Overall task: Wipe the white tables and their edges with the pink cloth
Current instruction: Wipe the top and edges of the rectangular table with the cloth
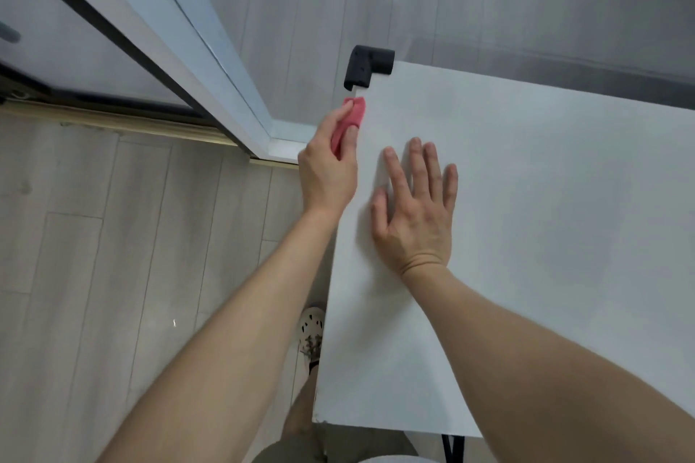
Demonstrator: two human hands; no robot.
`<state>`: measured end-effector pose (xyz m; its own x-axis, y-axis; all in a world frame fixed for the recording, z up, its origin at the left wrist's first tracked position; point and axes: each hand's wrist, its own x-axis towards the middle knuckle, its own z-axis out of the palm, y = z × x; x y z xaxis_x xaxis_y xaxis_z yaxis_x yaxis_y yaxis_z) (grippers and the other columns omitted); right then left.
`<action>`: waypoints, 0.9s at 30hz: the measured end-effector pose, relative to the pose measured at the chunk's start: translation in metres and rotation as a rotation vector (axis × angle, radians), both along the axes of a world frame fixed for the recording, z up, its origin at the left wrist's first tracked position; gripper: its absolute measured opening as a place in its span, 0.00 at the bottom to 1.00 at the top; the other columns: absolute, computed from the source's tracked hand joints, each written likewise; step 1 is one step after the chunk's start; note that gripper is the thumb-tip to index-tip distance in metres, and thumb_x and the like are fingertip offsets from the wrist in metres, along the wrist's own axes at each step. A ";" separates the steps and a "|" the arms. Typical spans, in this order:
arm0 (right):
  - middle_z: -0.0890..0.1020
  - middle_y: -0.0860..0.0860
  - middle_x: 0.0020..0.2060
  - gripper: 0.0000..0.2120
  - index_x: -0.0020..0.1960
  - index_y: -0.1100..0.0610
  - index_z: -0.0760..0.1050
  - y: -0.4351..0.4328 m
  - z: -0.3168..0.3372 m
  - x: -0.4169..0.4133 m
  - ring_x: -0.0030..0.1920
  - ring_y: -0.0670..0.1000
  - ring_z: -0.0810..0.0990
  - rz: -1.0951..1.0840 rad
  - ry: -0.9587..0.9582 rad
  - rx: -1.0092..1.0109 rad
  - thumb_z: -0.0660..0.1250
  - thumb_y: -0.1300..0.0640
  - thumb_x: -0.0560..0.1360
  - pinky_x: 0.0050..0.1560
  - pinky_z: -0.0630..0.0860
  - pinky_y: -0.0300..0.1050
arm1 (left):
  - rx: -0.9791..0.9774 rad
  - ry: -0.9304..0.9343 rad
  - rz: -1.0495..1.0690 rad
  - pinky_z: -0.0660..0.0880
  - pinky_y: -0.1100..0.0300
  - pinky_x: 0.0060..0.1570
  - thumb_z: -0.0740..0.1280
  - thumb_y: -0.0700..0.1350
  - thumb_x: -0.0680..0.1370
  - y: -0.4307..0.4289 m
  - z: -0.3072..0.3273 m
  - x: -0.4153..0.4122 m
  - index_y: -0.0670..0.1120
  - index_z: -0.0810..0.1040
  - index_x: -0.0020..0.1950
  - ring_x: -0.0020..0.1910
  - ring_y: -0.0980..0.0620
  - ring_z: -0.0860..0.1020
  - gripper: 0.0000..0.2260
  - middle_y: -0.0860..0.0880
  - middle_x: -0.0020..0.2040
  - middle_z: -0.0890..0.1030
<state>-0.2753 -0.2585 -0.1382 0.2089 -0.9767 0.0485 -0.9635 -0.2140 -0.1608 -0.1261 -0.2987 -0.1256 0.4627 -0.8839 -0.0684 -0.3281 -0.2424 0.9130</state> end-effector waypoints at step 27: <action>0.81 0.55 0.67 0.18 0.64 0.60 0.80 0.022 0.017 -0.012 0.80 0.58 0.70 0.151 -0.204 -0.148 0.56 0.52 0.87 0.85 0.50 0.66 | 0.018 0.006 -0.019 0.78 0.55 0.69 0.69 0.43 0.84 0.137 0.002 -0.016 0.50 0.83 0.70 0.63 0.63 0.82 0.15 0.58 0.65 0.85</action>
<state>-0.2869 -0.2366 -0.1213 0.3226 -0.9145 0.2442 -0.8698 -0.3882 -0.3045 -0.1417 -0.1613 -0.1239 0.4450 -0.8912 -0.0875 -0.3272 -0.2528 0.9105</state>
